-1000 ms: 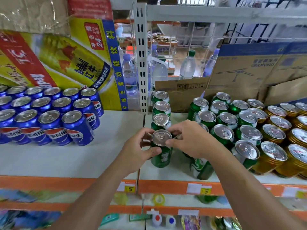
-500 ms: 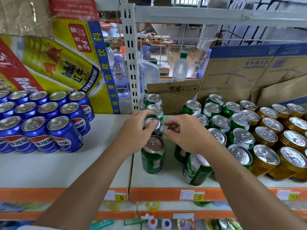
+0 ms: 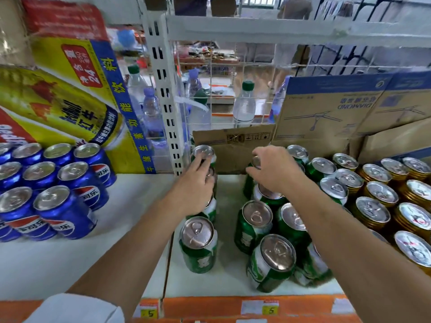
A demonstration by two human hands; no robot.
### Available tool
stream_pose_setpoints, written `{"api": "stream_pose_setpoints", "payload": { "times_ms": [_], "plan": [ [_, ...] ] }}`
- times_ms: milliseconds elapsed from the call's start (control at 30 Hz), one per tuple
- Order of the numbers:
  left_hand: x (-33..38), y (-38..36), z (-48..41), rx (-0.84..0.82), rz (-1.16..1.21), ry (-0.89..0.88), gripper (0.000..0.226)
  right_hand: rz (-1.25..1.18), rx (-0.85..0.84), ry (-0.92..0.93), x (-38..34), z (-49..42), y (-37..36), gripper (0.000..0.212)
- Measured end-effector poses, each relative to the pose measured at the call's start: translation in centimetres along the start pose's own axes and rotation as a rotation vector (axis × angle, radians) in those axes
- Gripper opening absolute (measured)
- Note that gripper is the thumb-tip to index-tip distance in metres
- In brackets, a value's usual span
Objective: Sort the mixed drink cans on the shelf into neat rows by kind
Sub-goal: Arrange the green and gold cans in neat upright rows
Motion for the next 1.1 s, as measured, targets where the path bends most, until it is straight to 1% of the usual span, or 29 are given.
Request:
{"api": "stream_pose_setpoints", "payload": {
  "times_ms": [67, 100, 167, 233, 300, 333, 367, 433, 467, 500, 533, 567, 633, 700, 733, 800, 900, 933, 1000, 1067, 1100],
  "plan": [
    [-0.1, 0.4, 0.2, 0.069, -0.021, -0.019, 0.049, 0.046, -0.066, -0.005, -0.1, -1.3, -0.2, 0.039],
    [-0.1, 0.4, 0.3, 0.075, -0.045, -0.052, 0.045, 0.056, -0.087, -0.006, -0.2, -1.8, -0.4, 0.039],
    [-0.1, -0.1, 0.0, 0.028, -0.089, -0.134, 0.034, 0.074, -0.086, 0.008, -0.6, -2.6, -0.5, 0.039],
    [-0.6, -0.6, -0.4, 0.016, -0.207, -0.198, 0.026, 0.107, -0.075, 0.016, -0.8, -3.2, -0.6, 0.039],
    [-0.6, -0.7, -0.2, 0.059, -0.336, -0.234, 0.015, 0.125, -0.095, -0.016, -0.4, -3.4, -0.7, 0.039],
    [-0.4, -0.6, -0.1, 0.081, -0.345, -0.242, 0.015, 0.13, -0.114, -0.034, -0.1, -3.5, -0.9, 0.038],
    [0.1, -0.6, 0.1, 0.08, -0.372, -0.245, 0.021, 0.13, -0.137, -0.044, 0.1, -3.6, -1.0, 0.037],
    [0.4, 0.0, 0.2, 0.123, -0.368, -0.211, 0.037, 0.094, -0.152, -0.022, 0.0, -3.8, -0.9, 0.038],
    [0.4, 0.3, 0.4, 0.123, -0.328, -0.179, 0.041, 0.061, -0.133, 0.0, -0.2, -3.9, -0.7, 0.038],
    [0.5, 0.3, 0.5, 0.112, -0.339, -0.187, 0.044, 0.024, -0.102, 0.019, -0.5, -4.0, -0.4, 0.036],
    [0.6, 0.1, 0.4, 0.114, -0.4, -0.223, 0.046, -0.013, -0.067, 0.03, -0.7, -4.2, -0.1, 0.034],
    [0.6, -0.3, 0.3, 0.076, -0.388, -0.244, 0.049, -0.045, -0.038, 0.031, -0.9, -4.3, 0.1, 0.033],
    [-0.4, -0.6, 0.1, 0.039, -0.32, -0.208, 0.052, -0.088, -0.004, 0.028, -1.3, -4.5, 0.3, 0.033],
    [0.1, -0.2, 0.2, 0.035, -0.317, -0.188, 0.049, -0.109, -0.004, 0.056, -1.8, -4.7, 0.2, 0.032],
    [0.3, -0.1, 0.2, 0.003, -0.243, -0.178, 0.046, -0.112, -0.014, 0.083, -2.1, -4.7, 0.1, 0.03],
    [0.2, -0.1, 0.1, 0.003, -0.153, -0.138, 0.043, -0.113, -0.041, 0.131, -2.4, -4.7, 0.1, 0.027],
    [-0.7, -0.1, 0.0, -0.01, 0.077, -0.018, 0.05, -0.11, -0.085, 0.148, -1.8, -4.5, 0.2, 0.032],
    [-1.1, -0.3, -0.1, -0.01, 0.104, 0.009, 0.053, -0.111, -0.104, 0.152, -1.7, -4.5, 0.1, 0.033],
    [-1.0, -0.4, -0.1, -0.036, 0.087, 0.012, 0.058, -0.112, -0.124, 0.166, -1.6, -4.6, 0.1, 0.03],
    [-0.8, -0.4, 0.0, -0.057, 0.04, -0.003, 0.055, -0.143, -0.097, 0.175, -1.8, -4.7, 0.2, 0.026],
    [-0.5, -0.3, 0.1, -0.042, 0.056, -0.009, 0.055, -0.168, -0.073, 0.175, -1.8, -4.8, 0.4, 0.026]
  ]
}}
Point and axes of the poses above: each hand's wrist, its own z-axis away from the middle knuckle, its own y-axis out of the back of the hand, x = y × z, the point moved 6 cm from there along -z, towards the middle knuckle, and after that the axes turned 15 degrees about -x, right-handed, at the moved point
